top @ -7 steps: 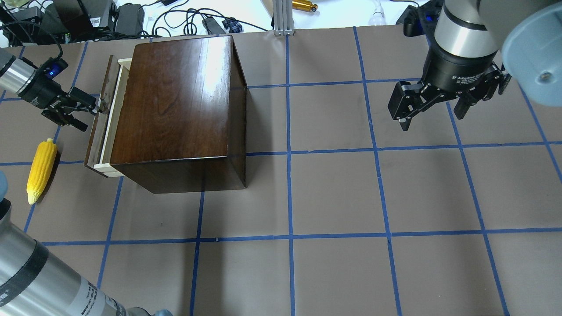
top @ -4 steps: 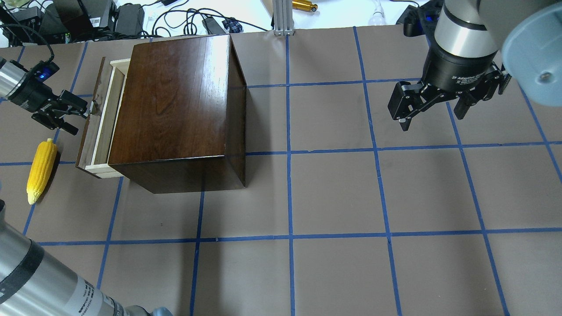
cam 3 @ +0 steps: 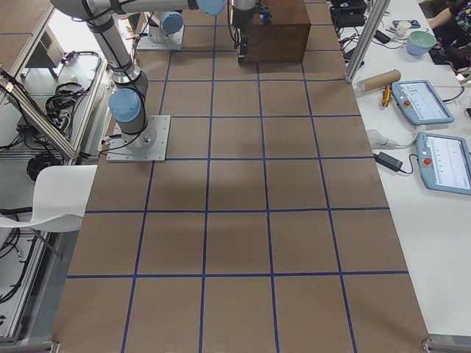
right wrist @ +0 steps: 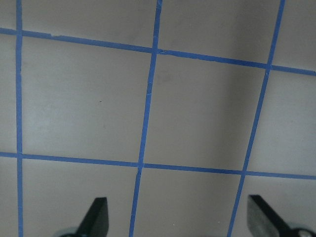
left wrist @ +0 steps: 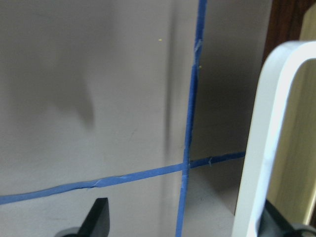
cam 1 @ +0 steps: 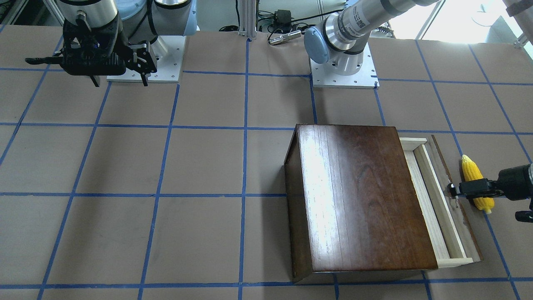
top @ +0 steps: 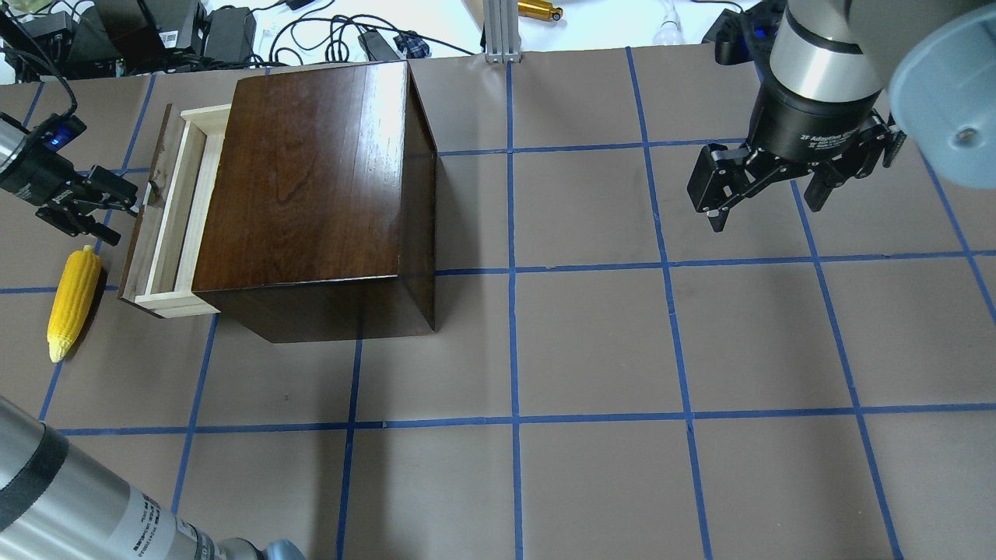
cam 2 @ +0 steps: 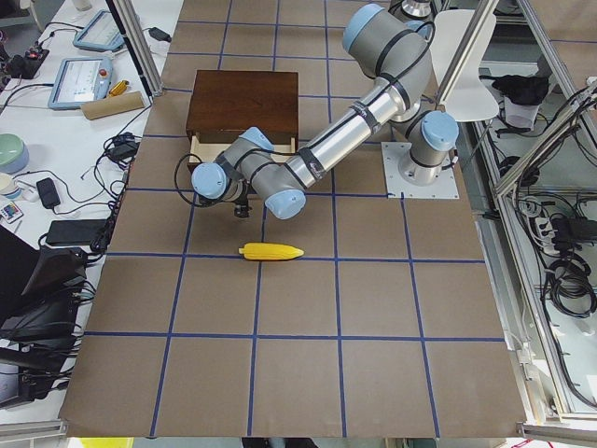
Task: Open drawer and put corn inside
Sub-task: 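Pull the drawer outward from the cabinet with the left gripper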
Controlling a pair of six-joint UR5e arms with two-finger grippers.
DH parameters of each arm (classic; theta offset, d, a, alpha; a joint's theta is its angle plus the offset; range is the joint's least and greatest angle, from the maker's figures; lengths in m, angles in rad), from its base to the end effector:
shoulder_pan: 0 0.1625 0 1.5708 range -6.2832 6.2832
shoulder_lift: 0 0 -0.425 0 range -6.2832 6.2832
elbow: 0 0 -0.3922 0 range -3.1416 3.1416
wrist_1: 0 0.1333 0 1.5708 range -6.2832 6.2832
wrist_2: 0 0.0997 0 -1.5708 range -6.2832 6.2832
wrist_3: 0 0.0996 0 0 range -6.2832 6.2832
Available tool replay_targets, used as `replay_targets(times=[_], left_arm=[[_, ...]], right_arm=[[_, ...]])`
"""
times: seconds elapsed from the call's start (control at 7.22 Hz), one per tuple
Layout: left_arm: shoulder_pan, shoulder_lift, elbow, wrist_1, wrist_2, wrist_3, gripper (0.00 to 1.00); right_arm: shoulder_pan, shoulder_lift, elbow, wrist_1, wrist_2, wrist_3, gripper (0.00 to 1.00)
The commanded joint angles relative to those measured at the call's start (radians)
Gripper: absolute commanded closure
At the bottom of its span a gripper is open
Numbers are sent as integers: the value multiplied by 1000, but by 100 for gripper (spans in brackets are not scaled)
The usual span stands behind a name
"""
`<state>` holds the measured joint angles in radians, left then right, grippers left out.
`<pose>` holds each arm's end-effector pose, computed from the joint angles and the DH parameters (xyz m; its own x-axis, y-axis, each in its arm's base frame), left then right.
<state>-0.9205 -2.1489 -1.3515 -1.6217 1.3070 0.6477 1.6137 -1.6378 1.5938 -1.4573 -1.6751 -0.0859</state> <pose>0.2683 -0.6158 0.2528 -0.8977 -0.0916 0.4311 -0.0172 0.9847 0.1734 0.1424 -0.4503 0.4981 -0.9860 -0.1352 0.0975 -0.1278 0.9887 0.0781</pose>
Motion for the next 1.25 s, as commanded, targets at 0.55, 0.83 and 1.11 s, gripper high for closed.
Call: replay_targets(times=[0.55,0.83,1.11], left_arm=[[9,26,2,-1,9,-5,0],[8,91,8,-6,23,-7,0],[14,165,3,-9,102,-2,0]], right_arm=[[0,0,0,0,0,0,0],[0,0,0,0,0,0,0],[0,0,0,0,0,0,0]])
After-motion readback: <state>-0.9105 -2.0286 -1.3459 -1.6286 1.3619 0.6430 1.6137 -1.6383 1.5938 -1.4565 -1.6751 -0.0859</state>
